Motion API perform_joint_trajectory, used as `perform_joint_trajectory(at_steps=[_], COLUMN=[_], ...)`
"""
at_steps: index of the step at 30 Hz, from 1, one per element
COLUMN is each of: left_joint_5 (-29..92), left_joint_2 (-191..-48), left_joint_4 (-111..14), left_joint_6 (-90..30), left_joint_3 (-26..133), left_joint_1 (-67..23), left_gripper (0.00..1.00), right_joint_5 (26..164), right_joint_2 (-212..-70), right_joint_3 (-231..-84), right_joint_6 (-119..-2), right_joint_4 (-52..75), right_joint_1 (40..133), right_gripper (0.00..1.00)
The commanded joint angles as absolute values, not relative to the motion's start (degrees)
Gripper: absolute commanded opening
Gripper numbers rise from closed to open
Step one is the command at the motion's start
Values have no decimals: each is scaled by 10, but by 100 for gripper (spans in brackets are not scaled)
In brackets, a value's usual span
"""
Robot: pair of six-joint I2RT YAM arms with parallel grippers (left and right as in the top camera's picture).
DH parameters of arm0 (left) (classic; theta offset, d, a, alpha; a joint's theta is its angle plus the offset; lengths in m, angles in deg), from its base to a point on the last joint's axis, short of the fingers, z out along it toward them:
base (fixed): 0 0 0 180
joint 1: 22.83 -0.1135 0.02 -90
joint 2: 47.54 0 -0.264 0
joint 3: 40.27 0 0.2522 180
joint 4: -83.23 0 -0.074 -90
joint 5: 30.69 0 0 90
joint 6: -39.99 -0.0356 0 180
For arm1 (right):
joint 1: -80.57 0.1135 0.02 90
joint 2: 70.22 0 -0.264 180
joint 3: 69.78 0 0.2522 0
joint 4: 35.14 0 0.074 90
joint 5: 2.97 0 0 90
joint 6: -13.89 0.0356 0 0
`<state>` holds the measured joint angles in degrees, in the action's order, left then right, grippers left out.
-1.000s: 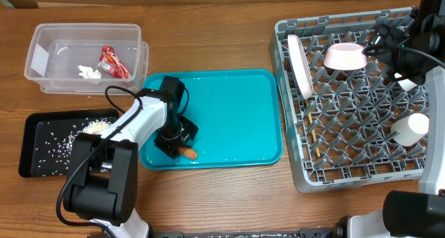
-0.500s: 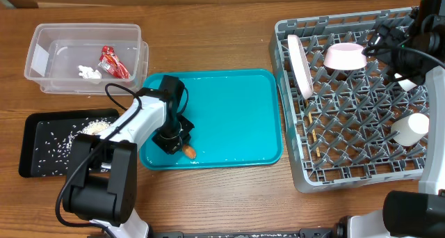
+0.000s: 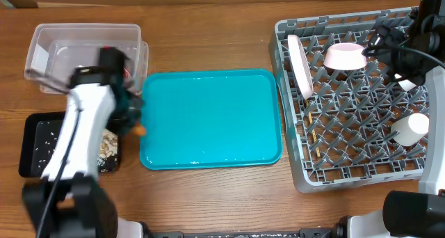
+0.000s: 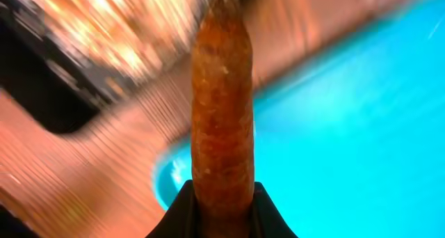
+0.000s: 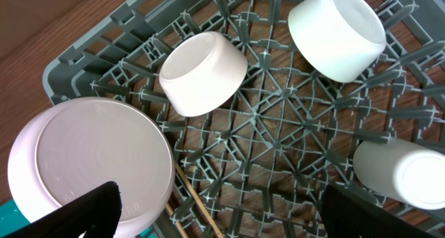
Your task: Sort waste into correct bins and load items into the dishwasher
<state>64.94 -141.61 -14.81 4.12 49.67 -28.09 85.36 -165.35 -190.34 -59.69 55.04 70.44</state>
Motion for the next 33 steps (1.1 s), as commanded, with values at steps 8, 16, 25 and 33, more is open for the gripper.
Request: perform_joint_trajectory(at_steps=[8, 16, 25, 33], left_joint_5=[740, 750, 750, 747], left_joint_2=[-1419, -1519, -1611, -1624], left_joint_4=[-215, -285, -321, -317], left_joint_6=[-79, -140, -143, -143], left_joint_3=[495, 495, 495, 495], left_joint_1=[-512, -580, -596, -596], left_gripper=[4, 4, 20, 63], right_joint_5=[857, 859, 859, 859], right_joint_2=[-1657, -1657, -1657, -1657], right_joint_3=[-1904, -1904, -1904, -1904], right_joint_6=[-601, -601, -601, -601], right_joint_4=[553, 571, 588, 593], right_joint_1=[703, 703, 703, 703], right_gripper=[94, 94, 94, 94])
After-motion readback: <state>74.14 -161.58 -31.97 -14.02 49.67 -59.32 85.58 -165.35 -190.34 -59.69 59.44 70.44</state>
